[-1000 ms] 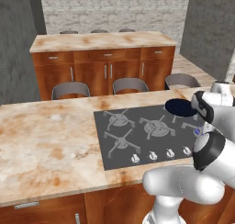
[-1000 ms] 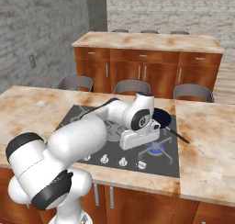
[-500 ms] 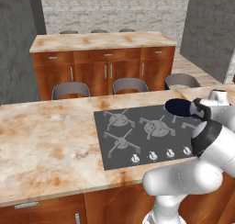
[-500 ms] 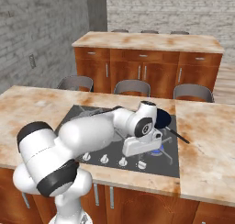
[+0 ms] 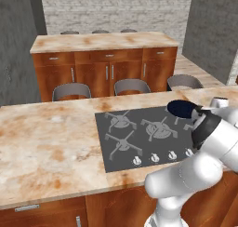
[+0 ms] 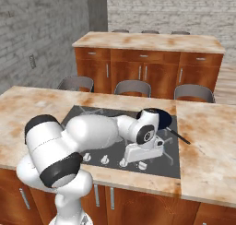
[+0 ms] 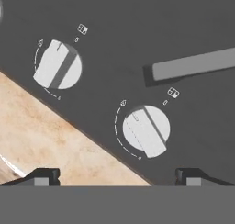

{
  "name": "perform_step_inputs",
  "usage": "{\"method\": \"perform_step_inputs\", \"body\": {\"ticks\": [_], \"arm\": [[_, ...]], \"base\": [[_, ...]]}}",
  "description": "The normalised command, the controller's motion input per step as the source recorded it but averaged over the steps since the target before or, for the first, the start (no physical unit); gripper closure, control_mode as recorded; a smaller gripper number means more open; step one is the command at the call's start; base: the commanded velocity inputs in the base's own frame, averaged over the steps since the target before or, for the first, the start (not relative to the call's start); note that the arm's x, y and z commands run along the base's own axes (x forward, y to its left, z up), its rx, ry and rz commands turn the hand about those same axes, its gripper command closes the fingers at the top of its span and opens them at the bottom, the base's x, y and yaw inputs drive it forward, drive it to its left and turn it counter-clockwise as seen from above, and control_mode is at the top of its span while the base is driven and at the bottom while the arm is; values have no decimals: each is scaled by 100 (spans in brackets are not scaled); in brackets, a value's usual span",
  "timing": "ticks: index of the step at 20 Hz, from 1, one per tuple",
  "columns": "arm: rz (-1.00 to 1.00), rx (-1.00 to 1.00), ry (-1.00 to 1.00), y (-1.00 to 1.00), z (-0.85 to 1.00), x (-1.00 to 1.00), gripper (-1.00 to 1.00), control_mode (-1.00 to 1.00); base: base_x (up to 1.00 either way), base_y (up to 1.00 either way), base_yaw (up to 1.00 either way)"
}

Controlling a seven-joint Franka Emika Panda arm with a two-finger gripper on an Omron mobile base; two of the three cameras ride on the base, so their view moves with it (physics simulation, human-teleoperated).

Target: Turn off the front right burner of the stove.

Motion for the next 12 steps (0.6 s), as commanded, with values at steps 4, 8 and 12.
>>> {"method": "perform_step_inputs", "body": {"ticks": [4,8,12], "arm": [[0,0,0,0,-25,9,-100,-100],[0,0,0,0,-19,15,-100,-100],[0,0,-1,0,-11,13,-100,-100]], "base": [[0,0,0],[0,0,0],[0,0,0]]}}
